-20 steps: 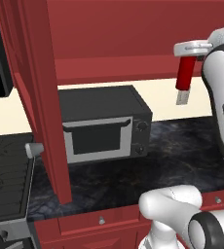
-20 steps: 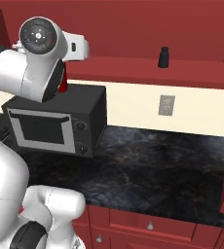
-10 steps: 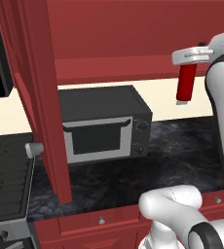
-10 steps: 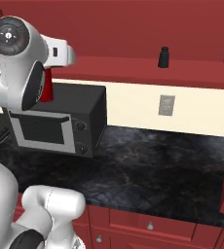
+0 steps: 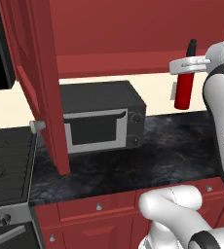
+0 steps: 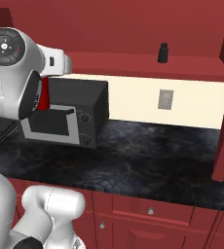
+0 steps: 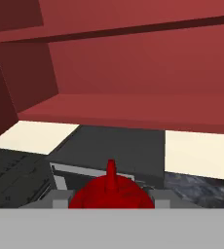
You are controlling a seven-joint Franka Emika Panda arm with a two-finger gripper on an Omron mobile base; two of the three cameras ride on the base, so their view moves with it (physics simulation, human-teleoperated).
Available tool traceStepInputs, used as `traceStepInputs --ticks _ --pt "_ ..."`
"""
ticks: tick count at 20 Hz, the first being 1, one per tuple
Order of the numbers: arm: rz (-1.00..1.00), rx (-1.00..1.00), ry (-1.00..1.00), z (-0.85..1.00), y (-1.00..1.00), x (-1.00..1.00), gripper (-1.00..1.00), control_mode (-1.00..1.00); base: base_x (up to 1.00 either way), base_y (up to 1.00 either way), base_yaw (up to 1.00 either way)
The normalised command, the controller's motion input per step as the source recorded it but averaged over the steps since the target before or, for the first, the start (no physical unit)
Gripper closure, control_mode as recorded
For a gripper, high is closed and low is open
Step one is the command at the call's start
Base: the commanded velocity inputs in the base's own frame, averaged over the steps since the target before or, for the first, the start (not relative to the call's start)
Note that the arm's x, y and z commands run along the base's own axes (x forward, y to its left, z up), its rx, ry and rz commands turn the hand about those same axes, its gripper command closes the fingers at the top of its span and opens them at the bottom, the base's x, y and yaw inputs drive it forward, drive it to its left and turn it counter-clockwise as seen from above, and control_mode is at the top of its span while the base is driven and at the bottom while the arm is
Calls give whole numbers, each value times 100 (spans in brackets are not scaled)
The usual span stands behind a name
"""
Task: Move the ketchup and shaker from the cabinet to the dining counter.
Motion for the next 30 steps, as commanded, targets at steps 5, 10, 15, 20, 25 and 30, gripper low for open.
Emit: traceStepInputs --ticks 5,10,15,20,25,30 --pt "0 0 0 0 0 0 100 100 -100 -15 -7" --pt "0 0 0 0 0 0 100 100 -86 2 9" --pt "0 0 0 0 0 0 100 100 -22 33 70" --pt "0 0 0 0 0 0 100 100 -11 30 92" --pt "0 0 0 0 0 0 100 100 -11 36 90" --pt "0 0 0 0 0 0 100 100 -13 46 87"
